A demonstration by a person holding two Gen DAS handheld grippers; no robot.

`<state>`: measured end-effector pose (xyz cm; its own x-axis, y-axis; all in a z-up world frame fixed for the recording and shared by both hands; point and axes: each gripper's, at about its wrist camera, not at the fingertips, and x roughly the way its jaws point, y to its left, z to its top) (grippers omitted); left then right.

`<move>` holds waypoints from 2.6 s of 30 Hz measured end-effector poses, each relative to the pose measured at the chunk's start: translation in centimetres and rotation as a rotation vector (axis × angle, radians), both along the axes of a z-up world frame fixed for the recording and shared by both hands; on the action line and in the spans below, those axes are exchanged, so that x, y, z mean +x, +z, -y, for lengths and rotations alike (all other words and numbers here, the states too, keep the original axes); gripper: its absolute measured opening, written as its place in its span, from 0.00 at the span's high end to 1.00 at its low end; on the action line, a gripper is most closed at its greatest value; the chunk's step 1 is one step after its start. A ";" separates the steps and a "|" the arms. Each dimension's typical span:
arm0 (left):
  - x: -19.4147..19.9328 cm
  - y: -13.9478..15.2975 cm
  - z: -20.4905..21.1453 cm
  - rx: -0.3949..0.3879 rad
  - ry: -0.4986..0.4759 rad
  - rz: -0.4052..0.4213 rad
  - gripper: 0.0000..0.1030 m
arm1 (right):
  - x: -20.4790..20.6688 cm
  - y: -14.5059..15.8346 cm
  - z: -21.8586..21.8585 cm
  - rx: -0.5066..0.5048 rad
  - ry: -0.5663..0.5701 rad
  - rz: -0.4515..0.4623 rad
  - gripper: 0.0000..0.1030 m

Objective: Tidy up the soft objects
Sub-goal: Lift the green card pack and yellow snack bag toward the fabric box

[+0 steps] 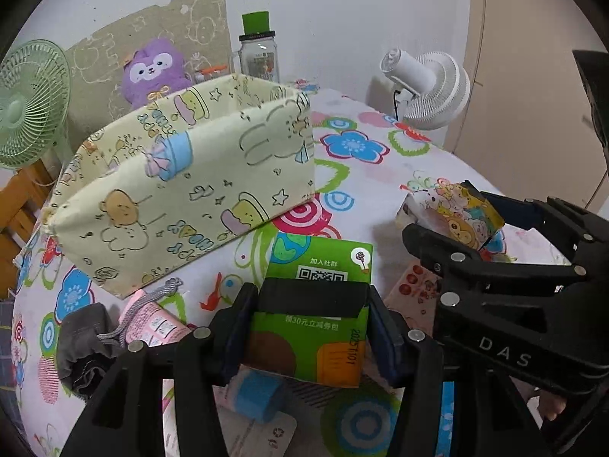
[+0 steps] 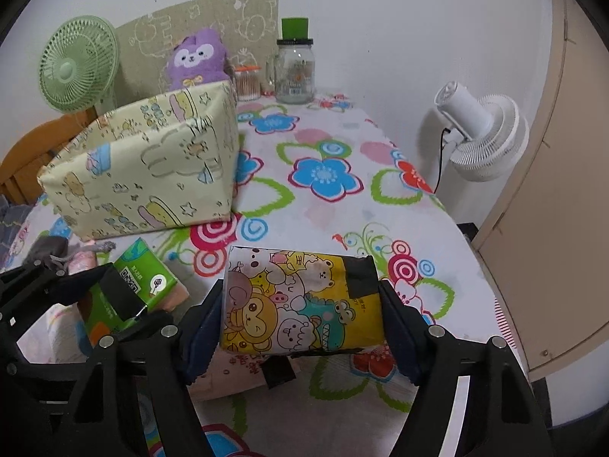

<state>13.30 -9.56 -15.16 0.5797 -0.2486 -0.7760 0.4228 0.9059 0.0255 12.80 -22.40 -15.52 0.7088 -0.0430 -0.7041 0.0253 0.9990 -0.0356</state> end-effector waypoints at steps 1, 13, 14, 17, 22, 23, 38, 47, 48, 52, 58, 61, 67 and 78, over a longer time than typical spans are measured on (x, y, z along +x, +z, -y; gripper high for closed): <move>-0.1 0.3 -0.2 -0.006 0.001 0.001 0.45 | -0.1 0.3 -0.1 0.002 0.001 0.003 0.25; -2.2 3.5 -2.1 -0.017 0.043 0.055 0.45 | -2.2 3.5 -2.3 -0.004 0.038 0.075 0.25; -2.4 3.7 -2.3 -0.016 0.047 0.059 0.45 | -2.3 3.8 -2.6 -0.003 0.042 0.080 0.25; -3.0 4.4 -2.9 -0.021 0.062 0.071 0.45 | -2.8 4.4 -3.2 0.001 0.054 0.090 0.25; -4.0 5.3 -3.9 -0.026 0.087 0.085 0.45 | -3.5 5.4 -4.2 -0.006 0.074 0.110 0.25; -4.2 5.5 -4.0 -0.028 0.090 0.087 0.45 | -3.7 5.7 -4.5 -0.003 0.080 0.115 0.25; -6.8 9.2 -6.1 -0.023 0.134 0.149 0.45 | -6.0 9.5 -7.5 -0.012 0.130 0.181 0.25; -6.9 11.4 -6.9 -0.027 0.155 0.179 0.45 | -6.1 11.7 -8.4 -0.010 0.142 0.206 0.25; -6.9 11.6 -7.0 -0.027 0.157 0.180 0.45 | -6.0 11.9 -8.4 -0.010 0.142 0.207 0.25; -6.5 12.3 -7.2 -0.027 0.159 0.183 0.45 | -5.7 12.6 -8.6 -0.009 0.138 0.217 0.25; -5.6 13.2 -7.3 -0.027 0.167 0.198 0.45 | -4.6 13.6 -8.6 -0.006 0.138 0.229 0.25; -4.7 13.4 -7.3 -0.024 0.162 0.200 0.45 | -3.8 13.8 -8.6 -0.011 0.140 0.228 0.25; -2.7 13.3 -7.3 -0.028 0.162 0.199 0.45 | -1.5 13.8 -8.7 -0.010 0.136 0.218 0.25; 1.0 12.6 -7.4 -0.019 0.178 0.178 0.45 | 2.6 12.8 -8.7 -0.002 0.136 0.189 0.25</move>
